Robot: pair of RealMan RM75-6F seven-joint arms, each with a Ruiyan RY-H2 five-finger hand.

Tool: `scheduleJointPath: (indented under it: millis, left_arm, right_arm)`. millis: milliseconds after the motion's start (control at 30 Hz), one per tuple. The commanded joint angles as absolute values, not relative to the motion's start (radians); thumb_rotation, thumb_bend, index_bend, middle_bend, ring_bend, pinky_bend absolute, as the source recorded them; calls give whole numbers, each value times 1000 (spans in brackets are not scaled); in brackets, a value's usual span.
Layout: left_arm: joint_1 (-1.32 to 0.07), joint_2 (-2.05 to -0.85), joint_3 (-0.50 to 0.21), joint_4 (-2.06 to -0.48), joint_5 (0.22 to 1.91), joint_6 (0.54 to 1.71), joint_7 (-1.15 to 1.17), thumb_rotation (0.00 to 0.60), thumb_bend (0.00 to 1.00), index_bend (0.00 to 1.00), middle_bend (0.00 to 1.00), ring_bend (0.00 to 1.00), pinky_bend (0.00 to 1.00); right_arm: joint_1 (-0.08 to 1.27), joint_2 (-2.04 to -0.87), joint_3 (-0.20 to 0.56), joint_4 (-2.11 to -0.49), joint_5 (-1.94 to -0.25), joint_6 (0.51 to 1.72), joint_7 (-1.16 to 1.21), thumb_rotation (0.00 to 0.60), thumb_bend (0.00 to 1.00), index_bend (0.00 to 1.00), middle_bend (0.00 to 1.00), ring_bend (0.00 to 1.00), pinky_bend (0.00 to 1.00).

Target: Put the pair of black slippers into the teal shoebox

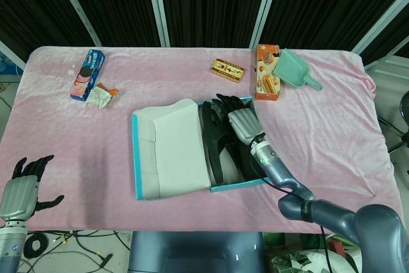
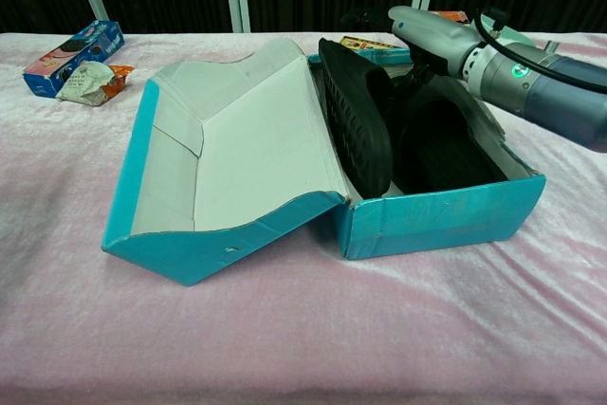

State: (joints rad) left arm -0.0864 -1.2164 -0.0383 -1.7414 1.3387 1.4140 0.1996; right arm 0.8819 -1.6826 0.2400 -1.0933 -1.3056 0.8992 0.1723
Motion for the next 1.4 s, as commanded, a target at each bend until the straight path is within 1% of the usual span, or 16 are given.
scheduleJointPath:
  millis: [33, 200, 367, 567, 700, 733, 767, 800, 833, 867, 900, 967, 1000, 1033, 1133, 1400]
  left_arm:
    - [-86, -1216, -38, -1741, 1341, 1415, 198, 600, 0, 137, 176, 163, 0]
    - [-83, -1214, -36, -1739, 1347, 1421, 194, 600, 0, 132, 176, 163, 0]
    - [-78, -1212, -34, -1738, 1352, 1430, 190, 600, 0, 132, 176, 163, 0]
    - [-75, -1212, -31, -1735, 1353, 1429, 188, 600, 0, 131, 176, 163, 0]
    - [-75, -1213, -31, -1739, 1358, 1433, 193, 600, 0, 131, 176, 163, 0]
    - [-75, -1212, -31, -1741, 1359, 1434, 195, 600, 0, 131, 176, 163, 0]
    - [-74, -1211, -32, -1746, 1361, 1438, 197, 600, 0, 131, 176, 163, 0]
    - [-74, -1210, -33, -1748, 1360, 1439, 198, 600, 0, 131, 176, 163, 0]
    - [-74, -1210, -33, -1749, 1360, 1438, 201, 600, 0, 131, 176, 163, 0]
    - [-76, -1210, -33, -1751, 1359, 1436, 204, 600, 0, 131, 176, 163, 0]
    - [-77, -1211, -33, -1752, 1359, 1434, 207, 600, 0, 131, 176, 163, 0]
    - [-81, -1212, -33, -1756, 1360, 1428, 213, 600, 0, 131, 176, 163, 0]
    - [-83, -1212, -34, -1758, 1361, 1427, 215, 600, 0, 131, 176, 163, 0]
    - [-83, -1213, -34, -1759, 1361, 1427, 216, 600, 0, 131, 177, 163, 0]
    - [-82, -1212, -35, -1762, 1358, 1428, 219, 600, 0, 130, 177, 163, 0]
    - [-76, -1213, -32, -1756, 1350, 1429, 212, 600, 0, 131, 176, 163, 0]
  right_arm:
    - [870, -1635, 248, -1163, -1279, 895, 116, 600, 10, 0, 0, 0, 29]
    - [861, -1570, 241, -1249, -1239, 871, 7, 600, 0, 0, 0, 0, 25]
    - [858, -1463, 214, -1359, -1213, 815, -87, 600, 0, 0, 0, 0, 25]
    - [833, -1322, 189, -1502, -1194, 769, -89, 600, 0, 0, 0, 0, 25]
    - [802, -1239, 173, -1583, -1206, 773, -62, 600, 3, 0, 0, 0, 25]
    - [790, -1217, 169, -1603, -1216, 781, -48, 600, 26, 0, 0, 0, 25]
    - [759, -1179, 169, -1652, -1253, 820, 0, 600, 112, 7, 17, 0, 25]
    - [745, -1164, 168, -1669, -1280, 837, 34, 600, 256, 43, 59, 0, 25]
    - [731, -1152, 169, -1684, -1310, 859, 74, 600, 428, 104, 119, 0, 25]
    - [716, -1144, 169, -1692, -1350, 889, 126, 600, 535, 153, 162, 2, 25]
    - [708, -1143, 168, -1693, -1377, 908, 158, 600, 670, 220, 212, 10, 26]
    - [699, -1146, 163, -1691, -1437, 942, 216, 600, 824, 280, 253, 26, 26]
    - [699, -1149, 161, -1690, -1457, 951, 234, 600, 880, 297, 264, 32, 25]
    - [700, -1154, 160, -1689, -1473, 957, 247, 600, 913, 308, 269, 32, 26]
    - [712, -1167, 156, -1697, -1500, 956, 251, 600, 945, 323, 271, 33, 26]
    - [769, -1205, 176, -1728, -1477, 899, 190, 600, 948, 323, 271, 32, 26]
